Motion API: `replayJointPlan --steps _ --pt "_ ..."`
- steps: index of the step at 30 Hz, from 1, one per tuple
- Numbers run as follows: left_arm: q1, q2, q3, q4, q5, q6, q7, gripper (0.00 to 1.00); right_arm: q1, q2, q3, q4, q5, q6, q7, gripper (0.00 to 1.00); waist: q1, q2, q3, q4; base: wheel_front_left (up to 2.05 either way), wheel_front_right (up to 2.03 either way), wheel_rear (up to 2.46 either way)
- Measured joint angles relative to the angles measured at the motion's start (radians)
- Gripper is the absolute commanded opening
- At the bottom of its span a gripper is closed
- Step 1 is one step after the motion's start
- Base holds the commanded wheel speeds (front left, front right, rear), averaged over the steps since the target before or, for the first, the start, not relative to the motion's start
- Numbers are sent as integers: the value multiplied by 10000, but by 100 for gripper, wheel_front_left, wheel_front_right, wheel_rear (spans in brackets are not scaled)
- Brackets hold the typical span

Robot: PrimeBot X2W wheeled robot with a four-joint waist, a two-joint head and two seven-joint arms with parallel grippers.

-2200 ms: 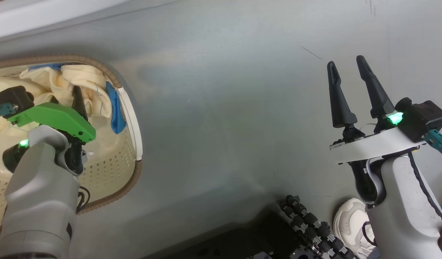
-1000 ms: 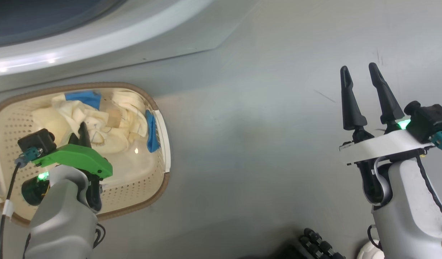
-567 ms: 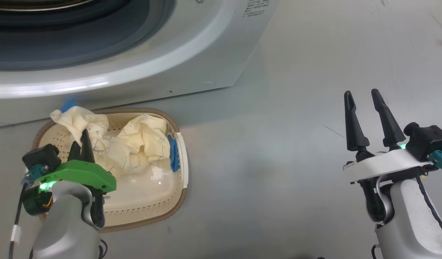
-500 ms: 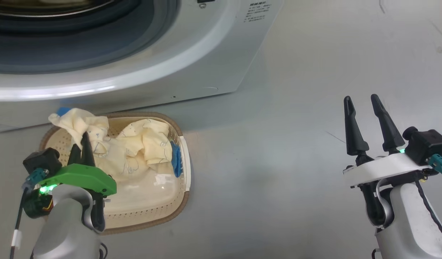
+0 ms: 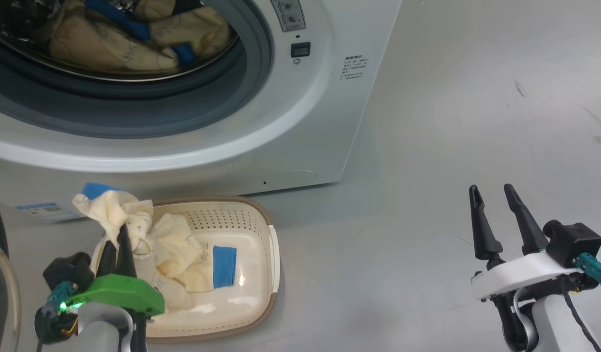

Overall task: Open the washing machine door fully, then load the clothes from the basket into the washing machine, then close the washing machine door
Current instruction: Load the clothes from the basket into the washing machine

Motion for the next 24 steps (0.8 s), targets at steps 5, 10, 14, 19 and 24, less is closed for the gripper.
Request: replayJointPlan --steps 5,10,14,19,24 --pt "849 -2 -6 -571 58 98 0 0 538 -65 0 90 0 0 0 100 0 0 -733 128 0 0 0" --pt "1582 -2 -121 -1035 115 148 0 0 1118 -73 -17 163 2 0 0 100 0 0 -1470 224 0 0 0" --pt "2107 2 -382 -1383 0 196 0 0 1554 -90 -36 209 2 0 0 100 0 0 -2053 287 0 0 0" --pt "2638 4 -627 -1728 -130 336 0 0 1883 -130 -4 180 0 0 0 100 -1 0 -2573 341 0 0 0" --pt "3009 6 -727 -2151 -130 493 0 0 1983 -171 38 92 2 0 0 100 -1 0 -2993 401 0 0 0"
